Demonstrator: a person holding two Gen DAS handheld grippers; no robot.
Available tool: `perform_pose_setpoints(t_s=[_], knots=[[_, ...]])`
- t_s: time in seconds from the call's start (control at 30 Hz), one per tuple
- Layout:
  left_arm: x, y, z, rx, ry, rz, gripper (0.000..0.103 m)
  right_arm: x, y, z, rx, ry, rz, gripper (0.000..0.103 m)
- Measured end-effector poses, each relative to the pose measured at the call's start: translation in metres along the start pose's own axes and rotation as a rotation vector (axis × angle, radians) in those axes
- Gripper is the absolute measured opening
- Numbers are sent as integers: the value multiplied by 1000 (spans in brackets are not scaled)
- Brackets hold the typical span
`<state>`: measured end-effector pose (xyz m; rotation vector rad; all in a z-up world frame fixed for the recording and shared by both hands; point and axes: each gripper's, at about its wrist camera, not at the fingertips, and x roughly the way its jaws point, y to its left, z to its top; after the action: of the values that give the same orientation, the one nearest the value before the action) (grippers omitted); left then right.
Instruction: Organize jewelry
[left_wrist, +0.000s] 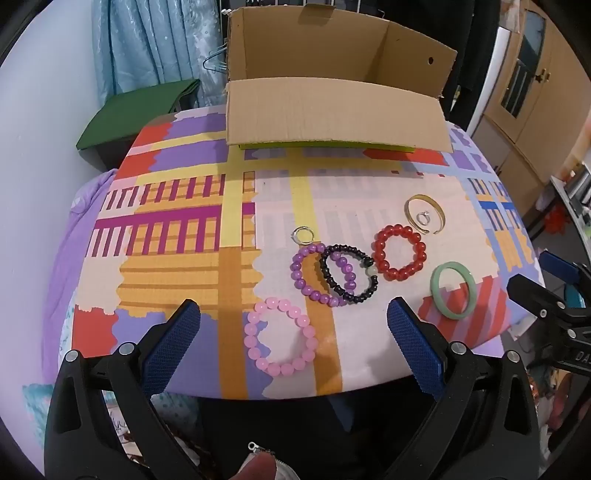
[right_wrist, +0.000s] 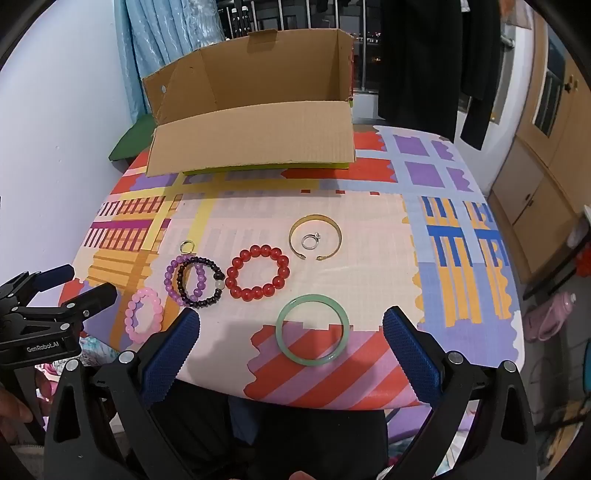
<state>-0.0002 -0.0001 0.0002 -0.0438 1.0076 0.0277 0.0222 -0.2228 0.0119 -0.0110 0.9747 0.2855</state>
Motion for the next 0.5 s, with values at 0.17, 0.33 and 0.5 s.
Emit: perform_pose_setpoints(t_s=[0.17,0.33,0.5], knots=[[0,0,0,0,2,-2,97,0,0,0,0,3,1,98],[0,0,0,0,2,0,97,0,0,0,1,2,-1,98],[0,0,0,1,2,0,97,0,0,0,2,4,10,98]])
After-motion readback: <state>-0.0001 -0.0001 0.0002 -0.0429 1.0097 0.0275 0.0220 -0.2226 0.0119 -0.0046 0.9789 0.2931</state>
